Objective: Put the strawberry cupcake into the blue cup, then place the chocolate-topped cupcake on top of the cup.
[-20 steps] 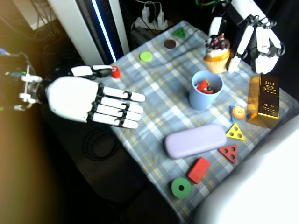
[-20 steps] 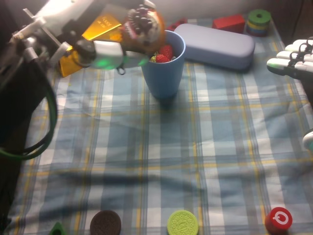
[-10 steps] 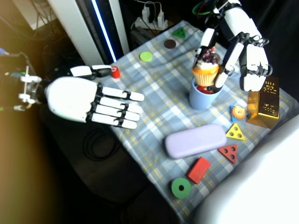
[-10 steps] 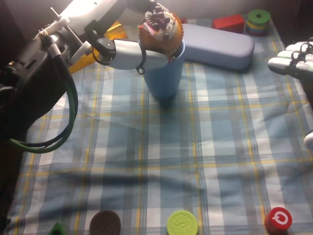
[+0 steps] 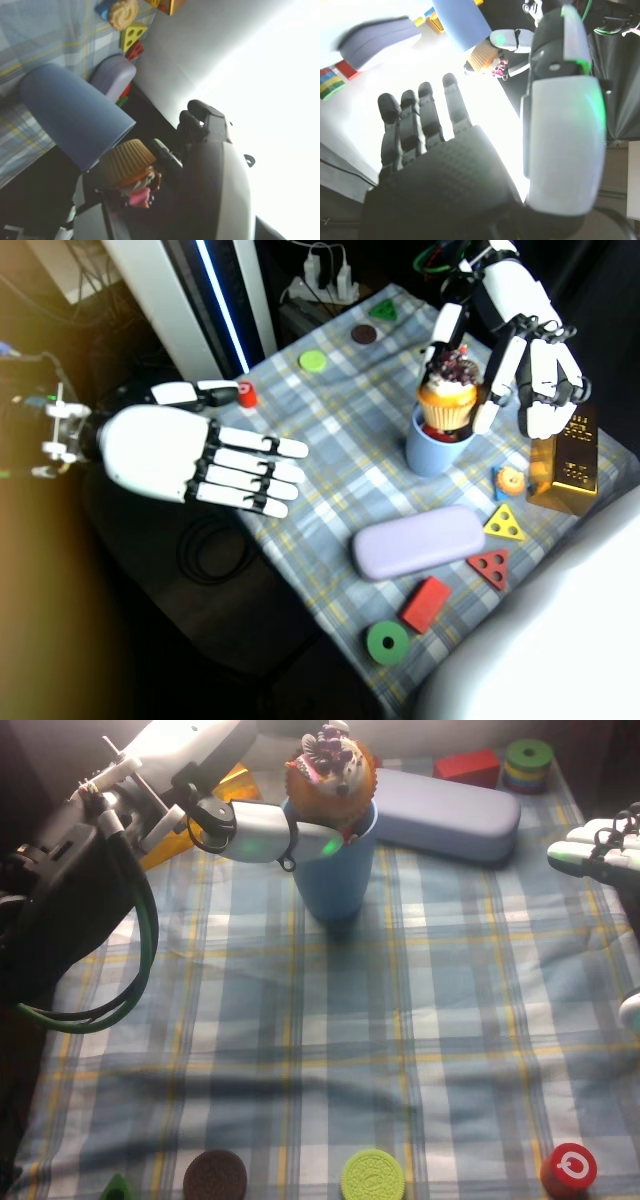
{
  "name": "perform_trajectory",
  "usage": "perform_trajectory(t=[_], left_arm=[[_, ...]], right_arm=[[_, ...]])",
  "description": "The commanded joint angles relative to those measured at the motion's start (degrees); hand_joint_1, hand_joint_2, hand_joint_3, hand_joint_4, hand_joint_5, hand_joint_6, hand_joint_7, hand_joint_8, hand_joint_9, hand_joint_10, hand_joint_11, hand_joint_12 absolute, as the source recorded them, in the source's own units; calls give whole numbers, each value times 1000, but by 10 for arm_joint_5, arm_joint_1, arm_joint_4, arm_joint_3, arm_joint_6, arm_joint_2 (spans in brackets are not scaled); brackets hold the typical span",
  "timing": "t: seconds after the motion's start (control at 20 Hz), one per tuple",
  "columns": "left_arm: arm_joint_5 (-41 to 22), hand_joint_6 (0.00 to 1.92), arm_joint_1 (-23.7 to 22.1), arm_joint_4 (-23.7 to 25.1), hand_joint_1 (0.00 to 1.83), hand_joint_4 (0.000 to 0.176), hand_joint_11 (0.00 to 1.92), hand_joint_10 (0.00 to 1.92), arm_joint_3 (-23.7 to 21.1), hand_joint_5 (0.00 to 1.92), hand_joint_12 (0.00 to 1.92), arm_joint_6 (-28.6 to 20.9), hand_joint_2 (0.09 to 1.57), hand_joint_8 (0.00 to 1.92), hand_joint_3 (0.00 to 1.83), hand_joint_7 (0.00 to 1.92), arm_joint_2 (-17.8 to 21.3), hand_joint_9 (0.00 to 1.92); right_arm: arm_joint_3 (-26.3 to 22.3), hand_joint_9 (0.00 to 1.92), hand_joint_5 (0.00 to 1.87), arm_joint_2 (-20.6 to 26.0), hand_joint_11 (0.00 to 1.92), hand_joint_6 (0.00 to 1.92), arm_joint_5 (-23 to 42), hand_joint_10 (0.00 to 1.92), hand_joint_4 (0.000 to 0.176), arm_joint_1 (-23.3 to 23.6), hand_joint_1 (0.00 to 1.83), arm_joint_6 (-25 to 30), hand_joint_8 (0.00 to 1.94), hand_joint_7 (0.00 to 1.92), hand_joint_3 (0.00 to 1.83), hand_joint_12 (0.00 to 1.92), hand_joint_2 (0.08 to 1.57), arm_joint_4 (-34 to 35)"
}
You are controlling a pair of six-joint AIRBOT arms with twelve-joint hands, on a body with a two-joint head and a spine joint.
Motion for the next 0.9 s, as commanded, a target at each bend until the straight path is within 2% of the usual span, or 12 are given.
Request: perform_trajectory(t=[0.0,0.1,0.2,0.25,0.35,0.5,0.55,0.6,0.65,0.75,0.8,0.85], left_arm=[[-66,0,-6,11,1023,120,2,1,2,694,797,-3,882,0,0,319,2,339],[-66,1,-6,12,1000,119,0,0,1,684,737,-3,872,0,0,316,3,317],[-67,0,-4,12,991,101,4,2,0,686,716,-3,870,4,0,327,3,317],[-67,0,-3,12,977,107,4,1,0,657,719,-3,861,4,0,330,4,316],[-67,0,-3,12,979,124,19,5,-1,616,729,-3,847,6,0,342,5,328],[-70,0,0,12,987,108,20,1,-5,594,723,-3,864,5,1,345,8,323],[-71,0,1,12,914,119,55,0,-8,568,666,-3,874,1,0,336,11,330],[-76,0,3,14,824,123,81,0,-15,520,609,-3,880,2,0,322,18,315],[-77,0,5,15,772,149,102,0,-20,473,557,-3,877,0,0,319,23,305],[-80,0,11,18,640,162,65,0,-33,381,534,-3,882,0,3,312,37,275],[-83,0,16,20,588,171,18,0,-40,309,514,-3,872,0,0,260,46,218],[-86,0,22,21,756,175,3,0,-49,265,506,-3,841,0,0,225,56,186]], right_arm=[[4,49,0,1,0,0,65,1,61,2,46,2,3,63,2,351,946,20],[4,24,0,0,0,0,65,6,79,1,44,2,3,53,0,243,940,20],[5,22,0,0,0,0,65,4,73,1,48,3,2,57,0,196,940,20],[5,29,0,-1,0,0,65,6,66,1,47,3,5,67,3,189,945,20],[5,16,0,-1,0,0,65,1,77,0,62,3,1,69,0,92,932,20],[5,24,0,-1,1,0,65,4,79,-1,56,3,0,68,0,82,919,22],[5,23,0,-1,0,0,65,3,71,-2,44,3,0,65,0,84,925,23],[5,19,0,-2,0,0,65,1,77,-2,56,3,0,65,0,84,925,25],[6,19,0,-2,0,0,65,1,80,-2,58,3,1,68,0,85,925,27],[9,23,0,-2,0,0,68,2,60,-2,37,3,4,76,5,83,938,34],[10,15,0,-3,0,0,70,1,71,-3,12,3,2,65,2,37,938,39],[12,6,0,-3,0,0,74,0,84,-5,2,3,1,64,1,7,937,45]])
